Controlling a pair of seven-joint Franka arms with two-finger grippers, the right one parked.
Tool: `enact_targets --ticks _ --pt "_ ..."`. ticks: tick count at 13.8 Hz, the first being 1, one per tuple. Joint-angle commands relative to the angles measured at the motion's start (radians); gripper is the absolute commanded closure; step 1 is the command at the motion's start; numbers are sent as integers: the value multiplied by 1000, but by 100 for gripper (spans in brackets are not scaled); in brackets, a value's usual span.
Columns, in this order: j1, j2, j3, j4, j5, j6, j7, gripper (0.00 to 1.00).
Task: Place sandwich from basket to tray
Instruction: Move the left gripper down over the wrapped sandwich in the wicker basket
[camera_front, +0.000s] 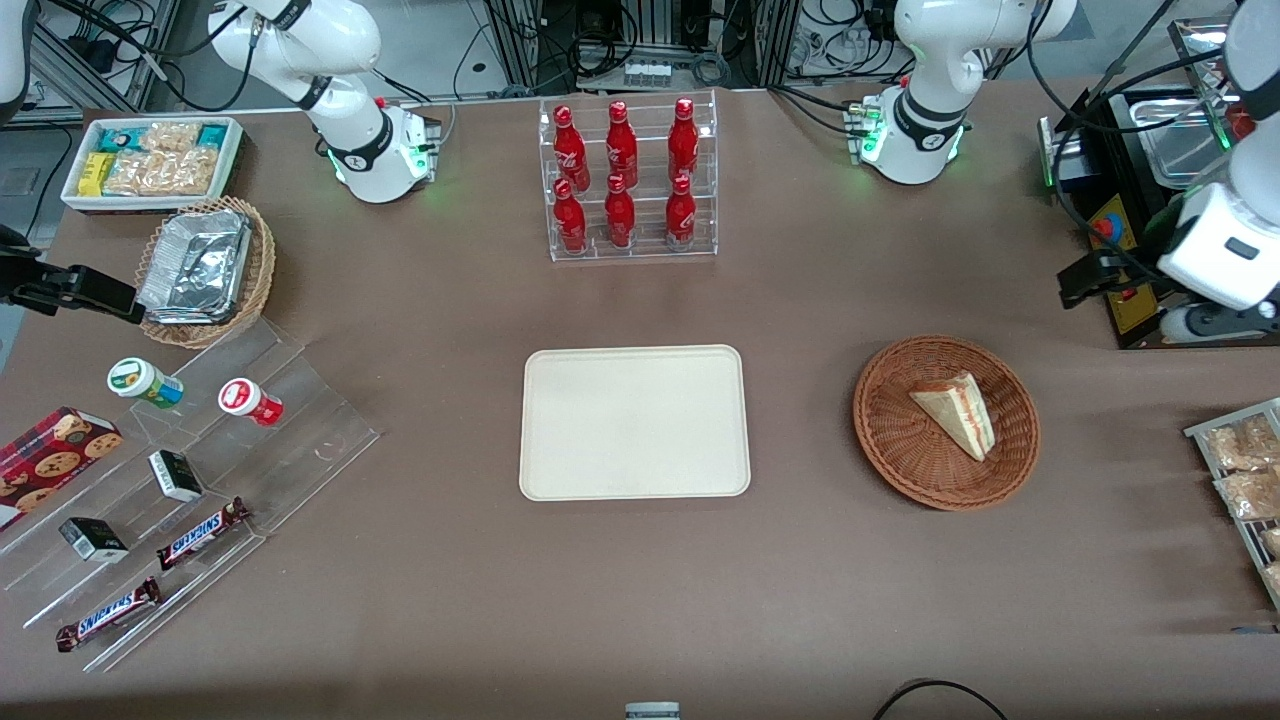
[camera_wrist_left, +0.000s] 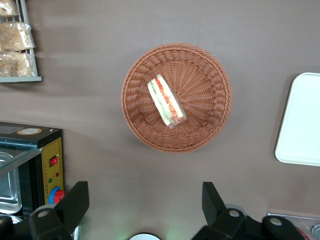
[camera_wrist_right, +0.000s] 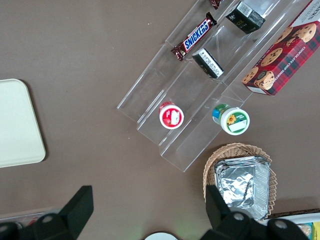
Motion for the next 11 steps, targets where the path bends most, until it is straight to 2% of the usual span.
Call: enact_targets --ticks 1,4,7,9,11 --pt "-15 -4 5 14 12 -26 -12 0" --pt "-14 3 6 -9 15 -27 -5 0" --pt "-12 -19 9 -137 24 52 -20 0" --pt "-12 -49 9 -243 24 157 -125 0" --pt "-12 -67 2 -366 26 305 -307 0"
